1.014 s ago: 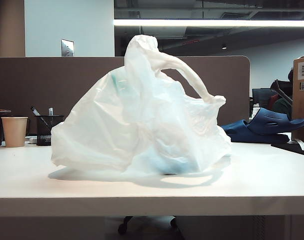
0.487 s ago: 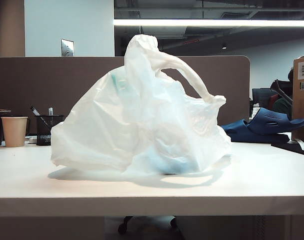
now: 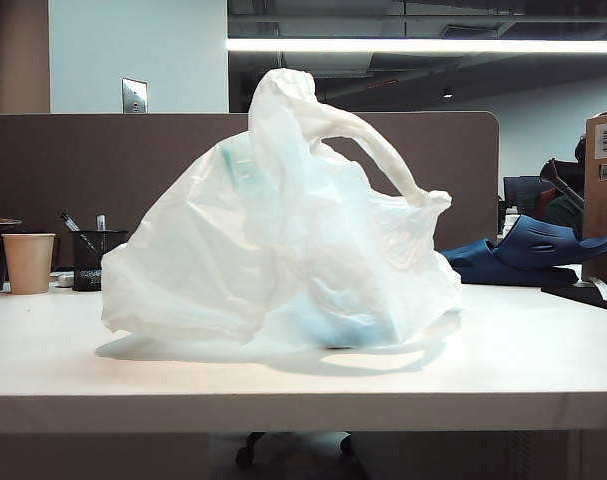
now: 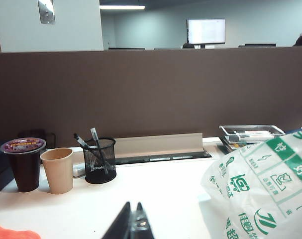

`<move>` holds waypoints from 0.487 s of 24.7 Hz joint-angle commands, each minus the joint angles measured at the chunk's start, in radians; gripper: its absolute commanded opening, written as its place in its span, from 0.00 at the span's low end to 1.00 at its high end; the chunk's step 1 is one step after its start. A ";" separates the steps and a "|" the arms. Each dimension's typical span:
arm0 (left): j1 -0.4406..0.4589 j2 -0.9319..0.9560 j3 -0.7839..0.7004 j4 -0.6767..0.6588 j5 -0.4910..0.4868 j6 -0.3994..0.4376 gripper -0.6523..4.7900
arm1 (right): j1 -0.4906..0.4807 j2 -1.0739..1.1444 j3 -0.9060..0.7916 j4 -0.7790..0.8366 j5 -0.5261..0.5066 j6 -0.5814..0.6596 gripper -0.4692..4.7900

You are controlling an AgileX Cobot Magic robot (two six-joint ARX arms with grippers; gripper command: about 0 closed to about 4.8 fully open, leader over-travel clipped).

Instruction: Put the power bank into the bag.

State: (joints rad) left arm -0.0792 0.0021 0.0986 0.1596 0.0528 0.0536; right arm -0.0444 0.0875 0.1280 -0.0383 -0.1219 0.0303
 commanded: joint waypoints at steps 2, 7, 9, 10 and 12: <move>0.000 0.000 -0.006 0.022 0.003 0.002 0.11 | 0.000 -0.001 0.004 0.021 0.020 -0.017 0.07; 0.000 0.000 -0.019 0.023 -0.001 0.002 0.11 | 0.000 -0.001 -0.030 0.066 0.019 -0.032 0.07; 0.000 0.000 -0.039 0.028 -0.007 0.002 0.11 | 0.000 -0.001 -0.069 0.105 0.019 -0.031 0.07; 0.000 0.000 -0.045 0.035 -0.007 0.002 0.11 | 0.001 -0.001 -0.077 0.111 0.019 -0.031 0.07; 0.000 0.000 -0.058 0.064 -0.007 0.002 0.11 | 0.000 -0.001 -0.081 0.112 0.019 -0.032 0.07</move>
State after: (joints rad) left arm -0.0792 0.0029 0.0448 0.1848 0.0494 0.0544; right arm -0.0444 0.0856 0.0433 0.0448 -0.1055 0.0017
